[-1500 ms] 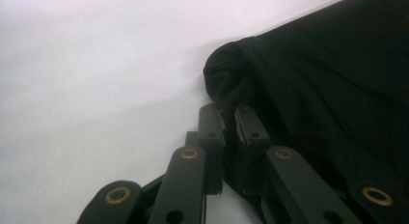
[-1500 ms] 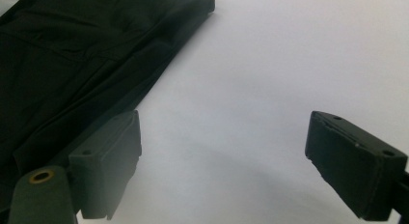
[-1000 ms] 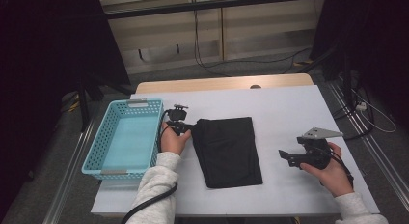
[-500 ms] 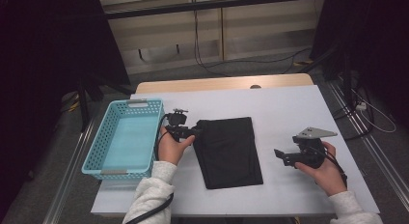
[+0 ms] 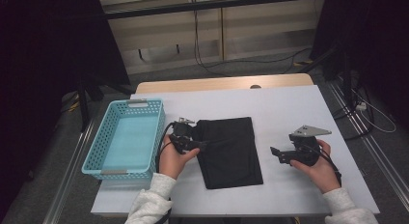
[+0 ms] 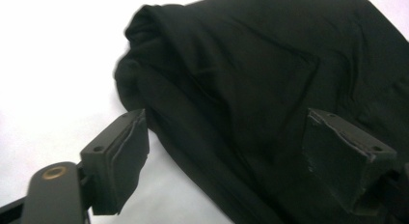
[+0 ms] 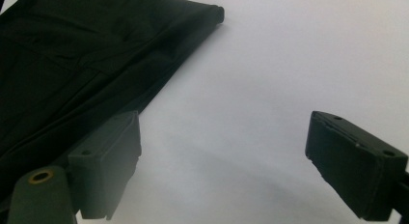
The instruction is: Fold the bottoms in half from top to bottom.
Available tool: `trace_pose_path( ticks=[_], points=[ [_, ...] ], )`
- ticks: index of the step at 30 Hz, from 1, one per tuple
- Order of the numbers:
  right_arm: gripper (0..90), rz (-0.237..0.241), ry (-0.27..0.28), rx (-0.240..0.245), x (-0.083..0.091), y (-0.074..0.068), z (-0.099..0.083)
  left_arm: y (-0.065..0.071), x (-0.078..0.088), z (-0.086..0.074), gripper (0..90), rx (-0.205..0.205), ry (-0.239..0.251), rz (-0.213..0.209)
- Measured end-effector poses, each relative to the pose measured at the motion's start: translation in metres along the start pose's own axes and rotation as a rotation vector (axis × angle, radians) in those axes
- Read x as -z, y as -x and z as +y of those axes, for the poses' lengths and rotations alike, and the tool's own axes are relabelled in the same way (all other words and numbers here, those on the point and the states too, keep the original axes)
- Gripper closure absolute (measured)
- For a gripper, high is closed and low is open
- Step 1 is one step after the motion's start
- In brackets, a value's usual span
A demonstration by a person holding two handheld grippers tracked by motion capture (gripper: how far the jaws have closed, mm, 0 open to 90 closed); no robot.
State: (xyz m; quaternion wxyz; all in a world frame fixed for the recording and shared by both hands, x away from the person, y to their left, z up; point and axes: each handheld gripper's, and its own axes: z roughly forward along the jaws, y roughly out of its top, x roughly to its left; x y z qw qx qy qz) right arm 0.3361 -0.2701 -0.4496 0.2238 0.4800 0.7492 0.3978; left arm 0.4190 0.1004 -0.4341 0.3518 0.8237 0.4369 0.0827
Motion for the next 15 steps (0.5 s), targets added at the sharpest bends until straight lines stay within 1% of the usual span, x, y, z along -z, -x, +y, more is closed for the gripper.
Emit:
trace_pose_path(
  ticks=[1,2,4,6,8,10,11,14,15],
  points=[
    [12.0,-0.005,0.005,0.002,0.000,0.000,0.000,0.002,0.000,-0.002,16.1,-0.012,-0.003,0.012],
    [12.0,-0.007,0.007,-0.001,0.000,0.000,0.001,0.002,0.000,-0.004,15.7,-0.025,-0.010,0.009],
    [11.9,-0.008,0.010,-0.004,-0.001,0.000,0.001,0.003,0.000,-0.007,15.3,-0.016,-0.014,-0.001],
    [11.7,-0.013,0.011,-0.002,-0.001,-0.001,0.001,0.004,0.001,-0.011,14.9,-0.017,-0.011,0.001],
    [11.7,-0.011,0.013,-0.002,-0.002,-0.001,0.001,0.005,0.003,-0.014,14.8,-0.015,-0.014,-0.013],
    [11.7,-0.012,0.013,0.002,-0.002,-0.002,0.001,0.007,0.006,-0.017,14.8,-0.015,-0.008,-0.007],
    [11.6,-0.010,0.013,0.004,-0.002,-0.002,0.002,0.008,0.007,-0.018,14.7,-0.016,-0.010,-0.017],
    [11.5,-0.008,0.010,0.005,-0.004,-0.004,0.002,0.012,0.010,-0.022,14.7,-0.020,-0.001,-0.019],
    [11.5,-0.007,0.011,0.009,-0.004,-0.005,0.003,0.013,0.011,-0.024,14.7,-0.023,-0.008,-0.023]
  ],
)
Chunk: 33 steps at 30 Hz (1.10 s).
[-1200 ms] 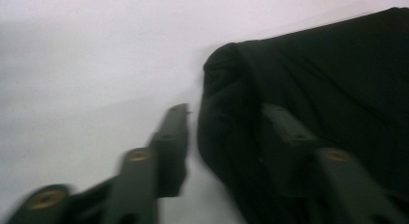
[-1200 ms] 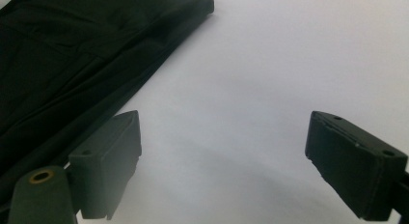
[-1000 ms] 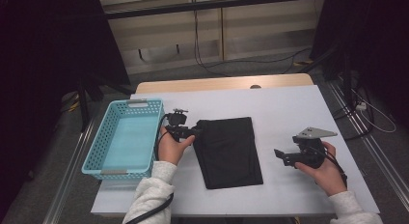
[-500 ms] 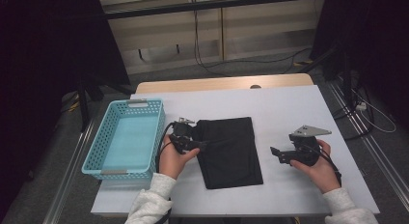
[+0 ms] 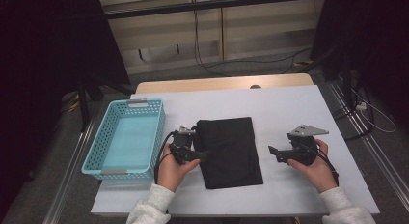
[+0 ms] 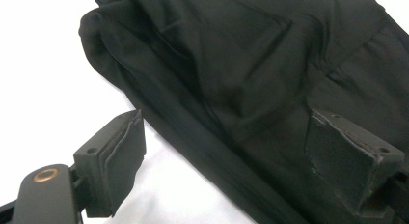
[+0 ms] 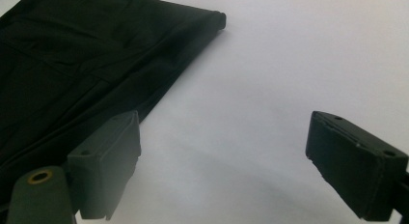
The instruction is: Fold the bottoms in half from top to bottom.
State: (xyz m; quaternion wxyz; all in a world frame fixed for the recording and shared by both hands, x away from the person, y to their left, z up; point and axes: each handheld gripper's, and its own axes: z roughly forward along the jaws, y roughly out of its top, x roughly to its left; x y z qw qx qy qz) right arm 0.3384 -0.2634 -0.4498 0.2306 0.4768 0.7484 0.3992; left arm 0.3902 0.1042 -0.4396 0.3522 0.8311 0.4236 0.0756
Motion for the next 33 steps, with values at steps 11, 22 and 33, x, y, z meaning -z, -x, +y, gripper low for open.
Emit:
trace_pose_path(
  ticks=[11,22,33],
  points=[
    [11.3,0.008,0.005,0.008,-0.008,-0.009,0.005,0.001,0.003,-0.013,14.7,-0.002,0.002,0.003],
    [11.2,0.034,-0.004,0.004,-0.013,-0.016,0.008,-0.007,0.003,-0.010,14.7,0.013,0.017,0.003],
    [11.4,0.094,-0.024,-0.005,-0.019,-0.042,0.006,-0.008,0.003,-0.005,14.7,-0.002,0.027,0.010]
  ],
)
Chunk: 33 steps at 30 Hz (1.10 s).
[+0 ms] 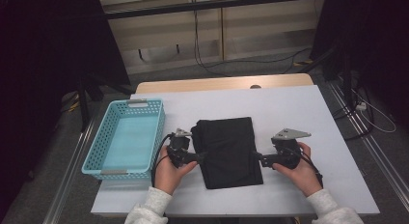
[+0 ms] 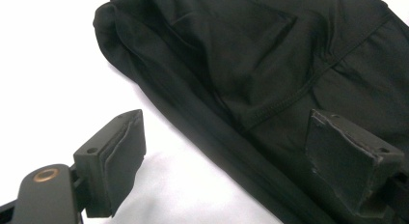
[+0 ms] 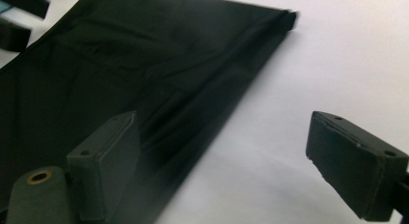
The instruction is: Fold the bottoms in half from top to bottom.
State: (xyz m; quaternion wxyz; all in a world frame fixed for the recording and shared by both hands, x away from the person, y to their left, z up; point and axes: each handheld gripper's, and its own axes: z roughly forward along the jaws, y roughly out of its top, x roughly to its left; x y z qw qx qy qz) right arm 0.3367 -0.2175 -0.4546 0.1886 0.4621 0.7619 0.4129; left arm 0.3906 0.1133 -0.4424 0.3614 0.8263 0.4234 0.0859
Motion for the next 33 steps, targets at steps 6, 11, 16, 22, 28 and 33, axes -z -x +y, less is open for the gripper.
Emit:
trace_pose_path(
  ticks=[6,11,16,22,28,33],
  points=[
    [11.8,0.014,-0.029,0.011,-0.005,-0.015,-0.003,0.000,-0.001,0.001,14.7,-0.006,0.005,0.003],
    [12.2,0.009,-0.041,-0.005,-0.008,-0.022,-0.007,0.000,-0.001,0.001,14.7,-0.014,-0.003,0.003],
    [15.2,0.025,-0.065,0.003,-0.012,-0.031,-0.011,0.000,-0.001,0.002,14.7,-0.011,0.004,0.005],
    [16.0,0.018,-0.071,0.001,-0.014,-0.037,-0.011,0.000,-0.002,0.003,14.7,-0.017,-0.002,0.004],
    [24.5,-0.009,-0.084,-0.013,-0.012,-0.041,-0.015,-0.002,0.000,0.004,14.7,-0.014,0.004,0.008],
    [39.0,-0.030,-0.089,-0.049,-0.004,-0.045,-0.019,-0.004,0.001,0.005,14.7,-0.012,0.006,0.011]
  ],
)
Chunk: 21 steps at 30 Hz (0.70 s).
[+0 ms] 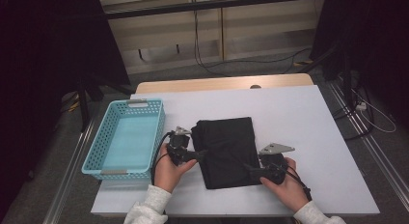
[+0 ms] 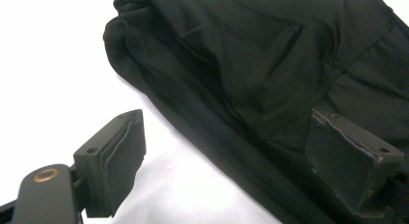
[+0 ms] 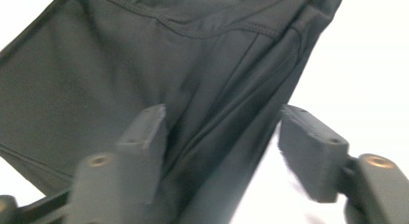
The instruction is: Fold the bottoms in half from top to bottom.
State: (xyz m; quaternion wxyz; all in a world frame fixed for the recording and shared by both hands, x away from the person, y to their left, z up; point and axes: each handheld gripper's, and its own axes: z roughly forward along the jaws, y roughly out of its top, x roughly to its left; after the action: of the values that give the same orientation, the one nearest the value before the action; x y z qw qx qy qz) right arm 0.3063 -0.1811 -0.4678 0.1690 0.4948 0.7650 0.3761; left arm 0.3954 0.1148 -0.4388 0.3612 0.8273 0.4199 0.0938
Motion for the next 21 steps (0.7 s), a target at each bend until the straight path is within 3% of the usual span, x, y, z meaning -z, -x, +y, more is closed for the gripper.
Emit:
trace_pose_path(
  ticks=[7,11,14,16,19,21],
  points=[
    [45.3,-0.011,-0.010,-0.003,0.003,-0.003,-0.001,-0.002,0.004,0.005,14.7,0.008,0.011,0.002],
    [46.5,-0.002,0.020,-0.016,0.004,-0.002,-0.006,-0.006,0.005,0.010,14.7,0.016,0.020,0.006],
    [49.3,-0.025,0.025,-0.023,0.003,-0.006,-0.006,-0.007,0.001,0.013,14.7,0.025,0.019,0.008],
    [55.6,-0.020,0.025,-0.035,0.004,-0.006,-0.007,-0.006,-0.002,0.015,14.7,0.032,0.023,0.008],
    [72.0,0.012,0.036,-0.058,0.004,-0.005,-0.008,-0.008,-0.003,0.020,14.7,0.036,0.017,0.005],
    [75.5,0.014,0.037,-0.053,0.004,-0.007,-0.008,-0.009,-0.003,0.024,14.7,0.042,0.020,0.007]
  ],
)
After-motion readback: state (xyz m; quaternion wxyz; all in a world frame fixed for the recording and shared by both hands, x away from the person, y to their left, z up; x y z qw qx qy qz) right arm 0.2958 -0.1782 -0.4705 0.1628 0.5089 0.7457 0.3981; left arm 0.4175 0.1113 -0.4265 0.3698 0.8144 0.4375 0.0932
